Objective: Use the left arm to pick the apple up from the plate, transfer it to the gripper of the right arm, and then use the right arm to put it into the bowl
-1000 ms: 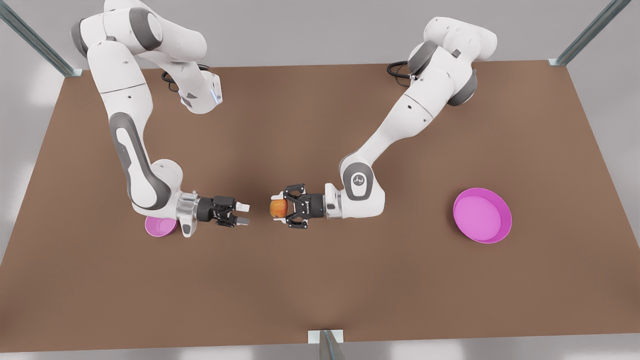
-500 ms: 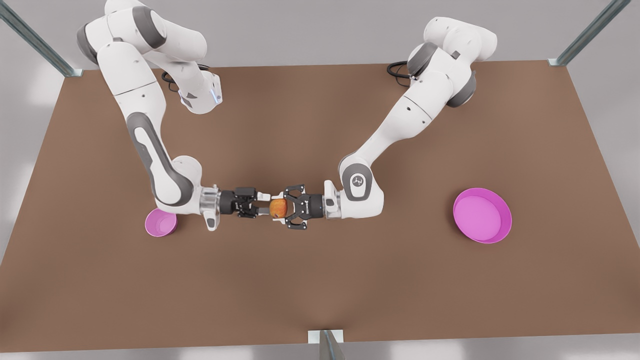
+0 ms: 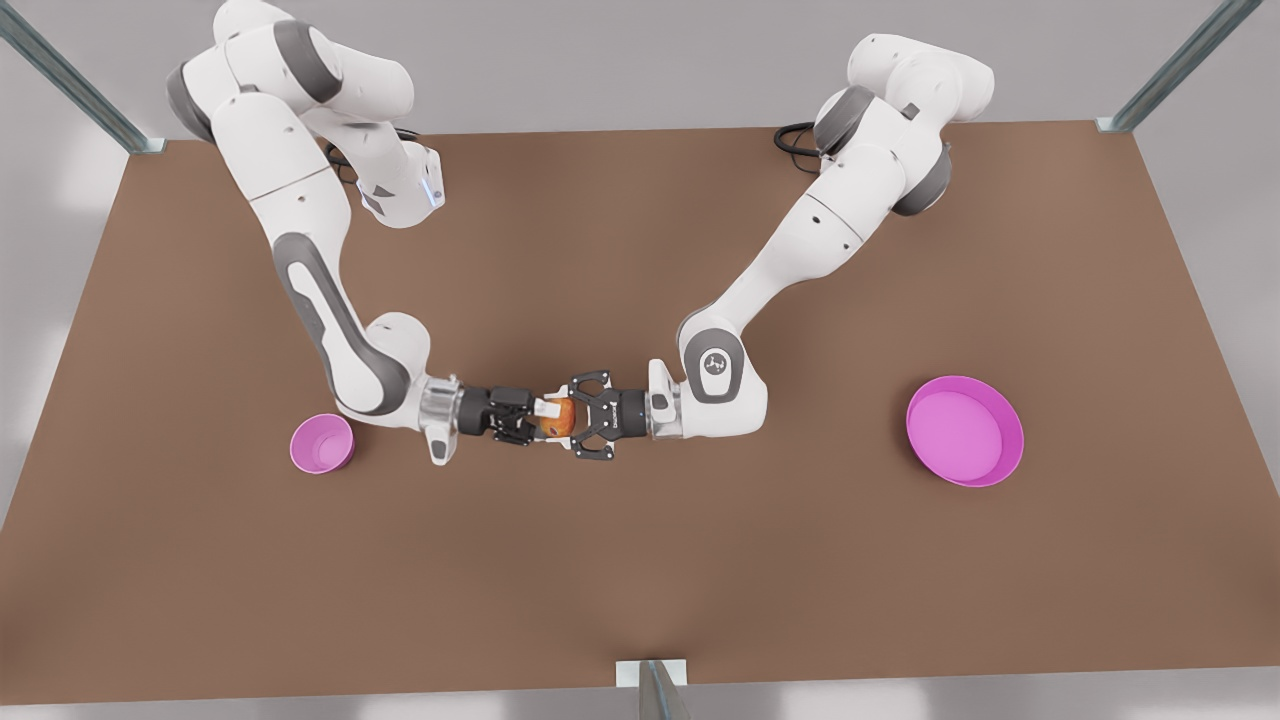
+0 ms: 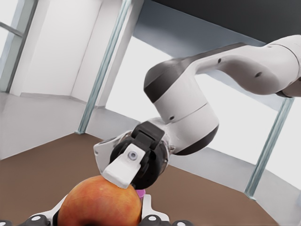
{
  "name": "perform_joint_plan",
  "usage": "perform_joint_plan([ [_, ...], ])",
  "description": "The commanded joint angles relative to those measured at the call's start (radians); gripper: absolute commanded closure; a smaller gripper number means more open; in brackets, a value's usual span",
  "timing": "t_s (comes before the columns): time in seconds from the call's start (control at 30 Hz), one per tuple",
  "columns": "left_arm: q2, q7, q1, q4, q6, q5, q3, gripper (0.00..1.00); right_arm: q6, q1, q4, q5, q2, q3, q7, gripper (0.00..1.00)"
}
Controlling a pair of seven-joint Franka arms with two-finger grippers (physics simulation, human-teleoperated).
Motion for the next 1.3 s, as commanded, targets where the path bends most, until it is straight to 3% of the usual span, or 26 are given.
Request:
perform_joint_plan([
  [0.0,-0.001,0.066,0.001,0.001,-0.004,0.002,0.000,0.30,0.019,0.018,0.000,0.054,0.002,0.000,-0.032,0.00],
  [0.2,-0.001,0.069,-0.001,-0.001,-0.004,0.002,0.000,0.30,0.047,0.020,-0.006,0.059,-0.007,0.002,-0.032,0.00],
  [0.3,-0.001,0.069,0.001,-0.001,-0.004,0.002,0.000,0.30,0.047,0.018,-0.004,0.059,-0.009,0.002,-0.031,0.07],
  [0.43,-0.001,0.069,-0.001,0.001,-0.004,0.002,0.000,0.30,0.045,0.017,-0.003,0.058,-0.010,0.004,-0.032,0.29],
  [0.5,-0.001,0.069,-0.001,0.001,-0.004,0.002,0.000,0.30,0.045,0.017,-0.004,0.058,-0.012,0.002,-0.034,0.34],
  [0.6,-0.001,0.069,0.001,-0.001,-0.006,0.002,0.000,0.29,0.045,0.017,-0.003,0.058,-0.010,0.002,-0.034,0.34],
  [0.63,-0.001,0.069,0.001,-0.001,-0.004,0.002,0.000,0.10,0.045,0.015,-0.003,0.056,-0.012,0.002,-0.032,0.34],
  [0.67,-0.001,0.068,0.001,-0.001,-0.006,0.002,0.000,0.00,0.045,0.015,-0.003,0.056,-0.012,0.002,-0.031,0.34],
  [0.93,-0.001,0.069,0.001,-0.016,-0.010,0.012,0.004,0.00,0.044,0.012,0.000,0.045,-0.010,0.000,-0.031,0.34],
  [1.07,-0.011,0.147,0.066,-0.136,-0.046,0.044,0.007,0.00,0.018,-0.017,0.002,0.004,-0.007,-0.010,-0.040,0.34],
  [1.13,-0.018,0.135,0.136,-0.163,-0.158,0.107,0.009,0.00,-0.004,-0.043,-0.001,-0.027,-0.004,-0.010,-0.040,0.34],
  [1.27,-0.078,-0.056,0.185,-0.168,-0.191,0.257,0.009,0.00,-0.004,-0.043,0.000,-0.028,-0.003,-0.010,-0.040,0.34],
])
